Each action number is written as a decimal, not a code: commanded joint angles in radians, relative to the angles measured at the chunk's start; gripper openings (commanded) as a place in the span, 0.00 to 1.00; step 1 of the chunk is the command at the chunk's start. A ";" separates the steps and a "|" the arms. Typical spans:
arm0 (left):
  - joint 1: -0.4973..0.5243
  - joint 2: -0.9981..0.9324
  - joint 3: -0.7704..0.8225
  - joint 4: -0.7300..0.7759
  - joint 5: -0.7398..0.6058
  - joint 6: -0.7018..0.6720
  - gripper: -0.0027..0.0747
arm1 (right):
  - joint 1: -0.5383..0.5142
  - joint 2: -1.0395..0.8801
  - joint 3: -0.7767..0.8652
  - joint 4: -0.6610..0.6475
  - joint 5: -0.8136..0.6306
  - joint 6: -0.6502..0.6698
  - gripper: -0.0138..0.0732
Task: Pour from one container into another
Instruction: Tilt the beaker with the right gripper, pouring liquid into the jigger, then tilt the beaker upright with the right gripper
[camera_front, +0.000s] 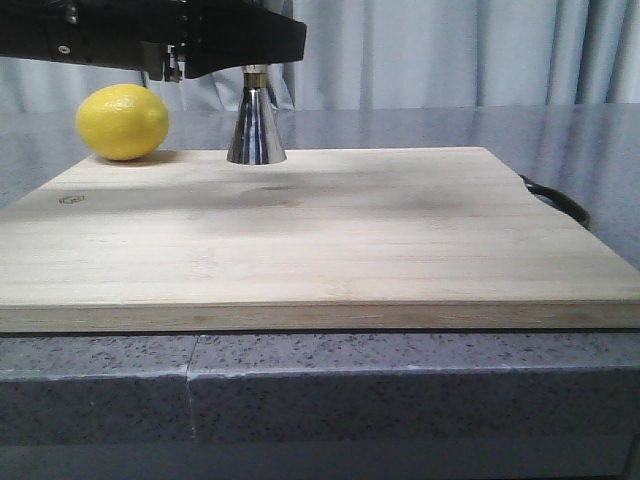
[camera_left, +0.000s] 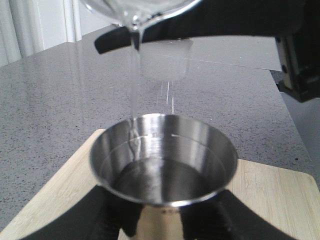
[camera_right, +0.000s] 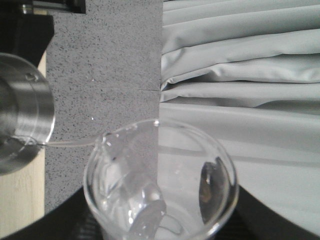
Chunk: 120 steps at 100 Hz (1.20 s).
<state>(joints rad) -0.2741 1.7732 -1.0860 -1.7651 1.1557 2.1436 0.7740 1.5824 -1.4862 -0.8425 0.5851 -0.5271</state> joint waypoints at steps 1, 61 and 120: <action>-0.008 -0.038 -0.029 -0.097 0.090 0.000 0.33 | 0.001 -0.042 -0.038 0.000 -0.047 -0.004 0.53; -0.008 -0.038 -0.029 -0.097 0.090 0.000 0.33 | -0.001 -0.042 -0.038 0.122 -0.016 0.133 0.53; -0.008 -0.038 -0.029 -0.097 0.090 0.000 0.33 | -0.161 -0.159 -0.038 0.287 -0.036 0.453 0.53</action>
<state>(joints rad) -0.2741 1.7732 -1.0860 -1.7651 1.1557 2.1436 0.6650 1.4971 -1.4862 -0.6128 0.6163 -0.0919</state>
